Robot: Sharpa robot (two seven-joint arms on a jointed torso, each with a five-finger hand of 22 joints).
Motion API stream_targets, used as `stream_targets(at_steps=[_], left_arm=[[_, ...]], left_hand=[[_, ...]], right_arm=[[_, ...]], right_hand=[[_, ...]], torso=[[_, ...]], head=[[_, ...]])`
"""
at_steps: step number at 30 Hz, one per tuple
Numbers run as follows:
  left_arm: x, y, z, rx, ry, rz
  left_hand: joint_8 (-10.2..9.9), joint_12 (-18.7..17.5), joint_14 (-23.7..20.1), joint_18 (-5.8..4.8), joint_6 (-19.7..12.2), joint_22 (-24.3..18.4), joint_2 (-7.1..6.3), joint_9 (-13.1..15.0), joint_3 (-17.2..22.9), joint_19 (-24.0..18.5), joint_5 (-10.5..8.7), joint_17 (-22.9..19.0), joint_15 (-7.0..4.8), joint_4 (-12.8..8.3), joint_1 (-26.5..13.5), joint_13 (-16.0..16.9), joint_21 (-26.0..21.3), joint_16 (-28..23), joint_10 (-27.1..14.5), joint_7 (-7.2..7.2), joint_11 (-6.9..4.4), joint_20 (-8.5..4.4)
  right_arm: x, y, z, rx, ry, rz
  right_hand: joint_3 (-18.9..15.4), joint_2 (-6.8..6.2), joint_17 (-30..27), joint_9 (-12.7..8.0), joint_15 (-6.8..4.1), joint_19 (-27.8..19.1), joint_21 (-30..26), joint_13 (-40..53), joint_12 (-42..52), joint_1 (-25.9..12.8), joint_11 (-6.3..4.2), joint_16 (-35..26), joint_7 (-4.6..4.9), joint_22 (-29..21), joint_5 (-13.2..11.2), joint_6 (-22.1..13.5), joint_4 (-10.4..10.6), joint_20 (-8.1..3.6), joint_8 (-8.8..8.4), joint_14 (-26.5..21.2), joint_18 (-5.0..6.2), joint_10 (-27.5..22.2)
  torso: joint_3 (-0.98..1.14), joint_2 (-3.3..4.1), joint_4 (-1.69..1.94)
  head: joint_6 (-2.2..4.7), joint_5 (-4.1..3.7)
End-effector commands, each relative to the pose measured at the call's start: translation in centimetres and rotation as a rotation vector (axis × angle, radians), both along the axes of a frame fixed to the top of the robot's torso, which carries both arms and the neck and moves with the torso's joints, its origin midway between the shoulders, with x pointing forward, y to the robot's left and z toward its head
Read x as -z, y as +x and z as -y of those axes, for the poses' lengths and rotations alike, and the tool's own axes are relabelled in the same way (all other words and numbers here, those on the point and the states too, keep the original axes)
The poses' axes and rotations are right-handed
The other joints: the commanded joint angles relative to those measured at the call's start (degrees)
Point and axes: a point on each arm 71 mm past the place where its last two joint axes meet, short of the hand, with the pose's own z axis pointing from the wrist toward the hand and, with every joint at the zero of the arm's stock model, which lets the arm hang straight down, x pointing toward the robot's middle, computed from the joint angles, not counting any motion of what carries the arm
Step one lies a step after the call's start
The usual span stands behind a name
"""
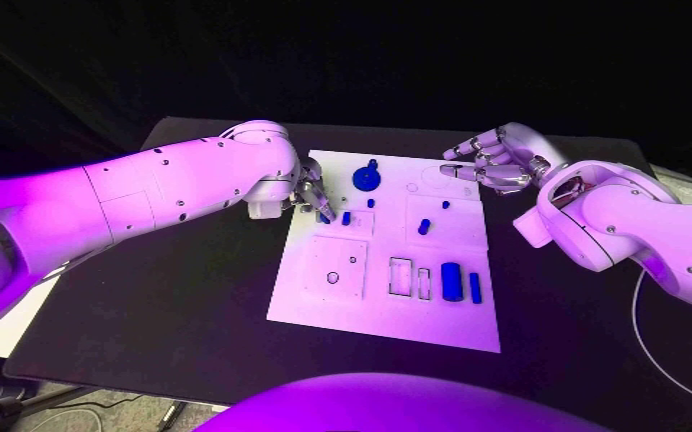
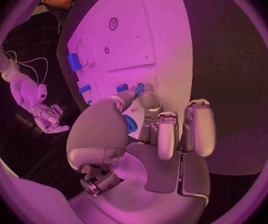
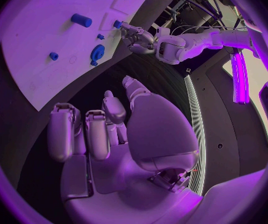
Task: Assemble the parts on the task board
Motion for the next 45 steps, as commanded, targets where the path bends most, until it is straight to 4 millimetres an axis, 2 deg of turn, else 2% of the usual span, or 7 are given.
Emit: stream_targets(at_steps=[1,12,28,45], left_arm=[[0.89,-0.37,-0.13,0.008,0.035,-0.05],[1.05,-0.3,-0.17,0.005,0.044,-0.057],[1.1,-0.25,-0.22,-0.007,0.06,-0.061],[0.93,-0.13,0.16,-0.02,0.03,-0.028]], left_hand=[[-0.15,0.16,6.12,-0.95,0.23,9.27,-0.02,-0.13,-0.49,2.51,0.15,15.09,-0.37,0.17,-0.8,0.08,0.38,0.17,0.14,-0.07,0.05,-0.32],[-0.05,0.21,6.12,-0.98,0.53,9.4,-0.12,-0.72,-2.21,2.57,0.15,15.09,-0.44,1.11,-1.81,0.1,0.48,0.17,0.23,-0.14,-0.02,-0.4],[0.29,0.15,6.12,-1.11,1.28,9.82,-1.65,-1.72,-6.17,2.78,0.16,15.09,-0.5,3.05,-4.19,-0.07,0.91,0.17,0.39,-0.23,-0.08,-0.44],[0.73,1.27,6.12,-1.39,1.99,10.62,-1.24,-2.27,-7.61,3.25,0.3,15.09,-0.64,3.85,-4.32,1.26,2.01,0.17,1.33,-0.59,-0.35,-0.52]], right_arm=[[0.02,-0.1,-0.14,-0.014,-0.003,-0.001],[0.0,-0.14,-0.09,-0.014,-0.003,-0.001],[-0.02,-0.2,-0.09,-0.015,-0.002,-0.002],[0.01,-0.19,-0.12,-0.019,-0.002,-0.005]], right_hand=[[-0.32,0.5,6.99,0.06,-0.06,0.17,-0.12,0.01,0.14,0.13,-0.15,-0.19,-0.11,-0.03,0.24,0.47,-0.07,-0.26,0.19,4.33,-0.05,0.25],[-0.35,0.51,6.96,0.06,-0.06,0.17,-0.13,0.0,0.13,0.1,-0.14,-0.21,-0.1,-0.04,0.24,0.48,-0.04,-0.26,0.2,4.33,-0.05,0.25],[-0.52,0.53,6.96,0.05,-0.06,0.15,-0.15,-0.04,0.09,-0.06,-0.13,-0.22,-0.1,-0.09,0.29,0.48,0.12,-0.26,0.19,4.33,-0.04,0.23],[-0.56,0.52,6.97,0.05,-0.05,0.16,-0.15,-0.07,0.06,-0.09,-0.12,-0.21,-0.09,-0.07,0.3,0.48,0.15,-0.26,0.19,4.33,-0.04,0.21]], torso=[[0.03,0.02,-0.06],[0.01,-0.04,0.04],[0.02,-0.05,-0.01],[0.0,-0.04,-0.02]], head=[[-0.05,-0.09],[-0.26,-0.26],[-0.26,-0.33],[-0.35,-0.49]])
